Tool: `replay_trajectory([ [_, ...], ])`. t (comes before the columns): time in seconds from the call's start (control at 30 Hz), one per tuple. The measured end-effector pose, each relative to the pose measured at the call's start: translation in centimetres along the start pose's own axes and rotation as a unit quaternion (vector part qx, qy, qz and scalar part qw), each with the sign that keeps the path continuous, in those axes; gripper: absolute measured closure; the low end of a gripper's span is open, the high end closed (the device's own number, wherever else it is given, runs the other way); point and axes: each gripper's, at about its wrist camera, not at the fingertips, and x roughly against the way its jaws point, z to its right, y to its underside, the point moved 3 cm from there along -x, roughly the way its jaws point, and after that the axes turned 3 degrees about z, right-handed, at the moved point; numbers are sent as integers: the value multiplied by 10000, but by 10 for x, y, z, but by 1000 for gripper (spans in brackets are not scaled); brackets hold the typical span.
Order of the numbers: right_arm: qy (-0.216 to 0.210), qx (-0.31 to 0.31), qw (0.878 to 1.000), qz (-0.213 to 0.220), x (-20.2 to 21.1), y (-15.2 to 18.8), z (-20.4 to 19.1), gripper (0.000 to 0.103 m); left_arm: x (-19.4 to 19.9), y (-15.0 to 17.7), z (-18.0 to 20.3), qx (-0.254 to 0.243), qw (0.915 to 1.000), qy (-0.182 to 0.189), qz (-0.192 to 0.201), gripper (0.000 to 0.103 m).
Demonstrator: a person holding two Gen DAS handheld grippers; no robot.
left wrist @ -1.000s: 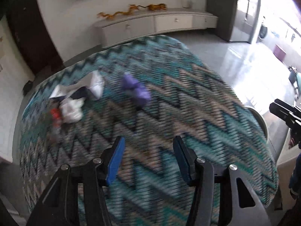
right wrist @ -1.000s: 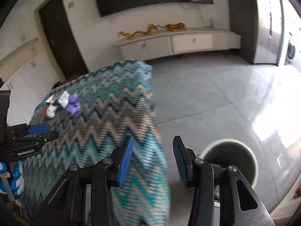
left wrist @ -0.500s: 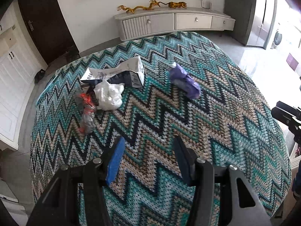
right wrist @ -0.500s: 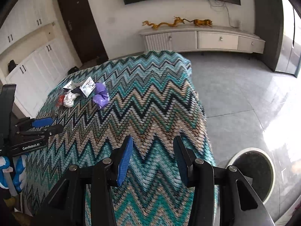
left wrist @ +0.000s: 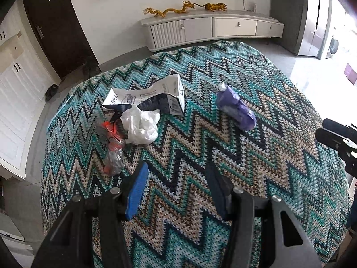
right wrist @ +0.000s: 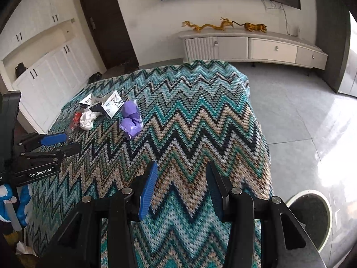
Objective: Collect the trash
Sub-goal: 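Grasp the purple bag with the right gripper while the left grasps the white printed carton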
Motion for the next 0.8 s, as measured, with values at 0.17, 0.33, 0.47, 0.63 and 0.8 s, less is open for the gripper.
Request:
replay_trajectory([
  [0.17,-91,102,9999,-36,-10,-6,-8,58,-4,-3,-8,66,10000,54,-22,51],
  [0.33,-243,231,9994,-110,-22,-15,-19,56,-1,-18,-25,100,9998,137,78,51],
  [0.47,-436,382,9983,-114,-34,-27,-35,54,-8,-44,-57,121,9999,-96,77,51],
  [0.63,-719,502,9960,-147,-52,-41,-52,53,-19,-72,-76,-476,9987,165,112,50],
  [0.8,-886,505,9944,-280,-70,-45,-59,53,-27,-77,-49,-1779,9817,671,66,49],
])
